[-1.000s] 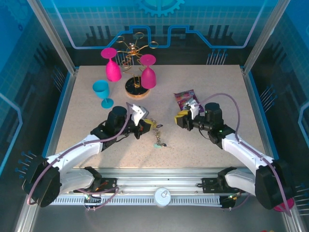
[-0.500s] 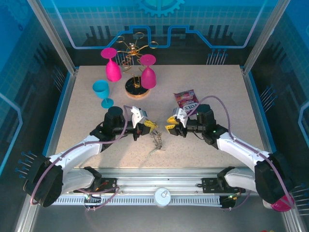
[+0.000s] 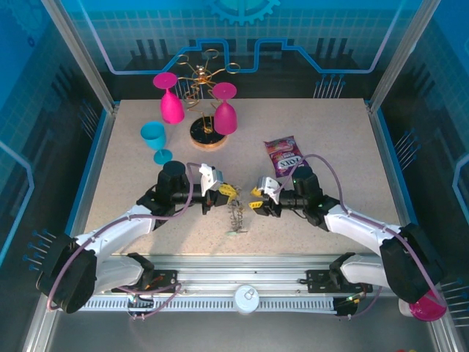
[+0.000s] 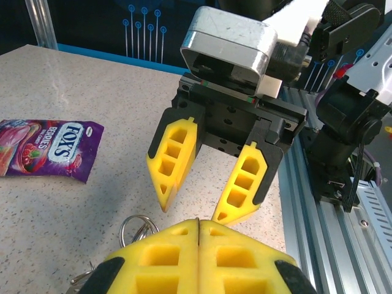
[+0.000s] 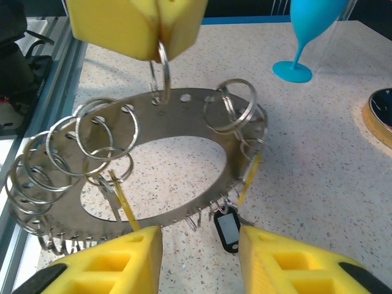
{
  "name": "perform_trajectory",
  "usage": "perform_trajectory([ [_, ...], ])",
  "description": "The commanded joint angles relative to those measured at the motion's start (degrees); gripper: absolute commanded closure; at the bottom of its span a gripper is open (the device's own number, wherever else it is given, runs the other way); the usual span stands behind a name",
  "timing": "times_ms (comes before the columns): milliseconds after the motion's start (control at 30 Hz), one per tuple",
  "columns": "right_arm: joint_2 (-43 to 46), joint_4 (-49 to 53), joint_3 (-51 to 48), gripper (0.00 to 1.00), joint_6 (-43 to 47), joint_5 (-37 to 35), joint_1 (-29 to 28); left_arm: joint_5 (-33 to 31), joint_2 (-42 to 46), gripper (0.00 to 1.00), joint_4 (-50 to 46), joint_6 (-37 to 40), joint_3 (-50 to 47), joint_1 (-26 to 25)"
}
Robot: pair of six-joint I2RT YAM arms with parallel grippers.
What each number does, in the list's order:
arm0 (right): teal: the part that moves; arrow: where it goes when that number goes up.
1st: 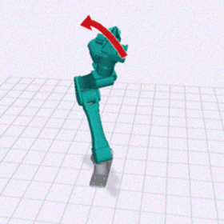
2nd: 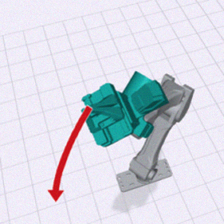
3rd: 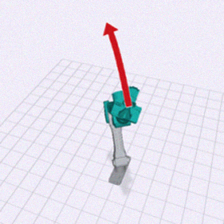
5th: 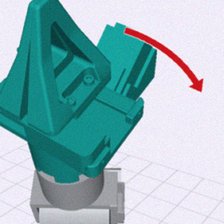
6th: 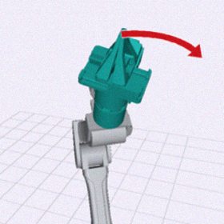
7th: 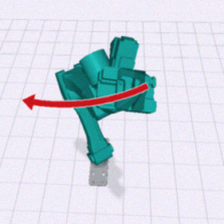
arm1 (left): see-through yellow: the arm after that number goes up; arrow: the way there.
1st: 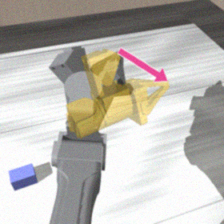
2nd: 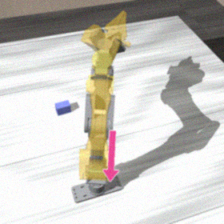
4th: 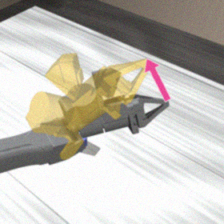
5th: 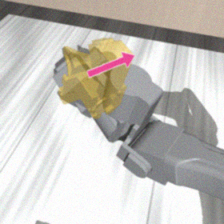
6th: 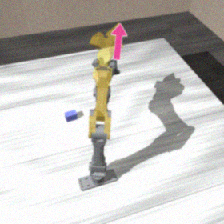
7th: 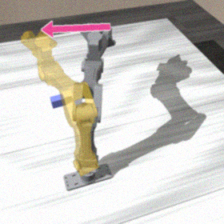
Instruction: Put the keys on the keyring
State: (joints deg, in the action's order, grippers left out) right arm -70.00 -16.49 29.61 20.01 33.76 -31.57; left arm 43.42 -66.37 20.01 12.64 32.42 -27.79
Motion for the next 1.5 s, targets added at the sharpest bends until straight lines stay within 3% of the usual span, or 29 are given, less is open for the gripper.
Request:
perform_trajectory([
  [0, 1.2, -2.0, -2.0, 0.62, 0.5, -1.3, -0.9, 3.3, -0.2, 1.0, 2.9, 2.5, -0.4, 0.6],
  [233, 3.0, -1.2, -3.7, 0.57, -1.8, 3.7, -3.4, 4.0, -0.4, 1.0, 2.1, 3.5, 0.2, 0.7],
  [533, -1.9, -11.9, -4.2, 0.56, -4.6, -1.8, -6.2, 4.6, -0.1, 1.0, 2.0, 3.6, 0.3, 0.7],
  [733, -4.6, -16.5, -3.7, 0.59, -6.7, 0.6, -6.8, 4.6, -0.1, 1.0, 1.9, 3.8, 0.1, 0.7],
  [867, -5.5, -18.3, -3.7, 0.66, -7.5, 1.1, -6.9, 4.6, -0.1, 1.0, 1.9, 3.9, 0.1, 0.7],
  [1033, -4.9, -17.3, -3.8, 0.83, -6.7, -0.3, -6.9, 4.5, 0.3, 1.0, 1.3, 4.3, 0.1, 0.7],
  [1233, 0.3, -7.8, -2.4, 1.0, -2.9, -3.0, -6.0, 4.2, 0.9, 1.0, -0.6, 5.6, 0.3, 0.7],
  [1467, 6.4, 7.7, 1.5, 1.0, 2.7, -5.8, -5.2, 3.8, 1.2, 1.0, -2.0, 6.8, 0.4, 0.8],
])
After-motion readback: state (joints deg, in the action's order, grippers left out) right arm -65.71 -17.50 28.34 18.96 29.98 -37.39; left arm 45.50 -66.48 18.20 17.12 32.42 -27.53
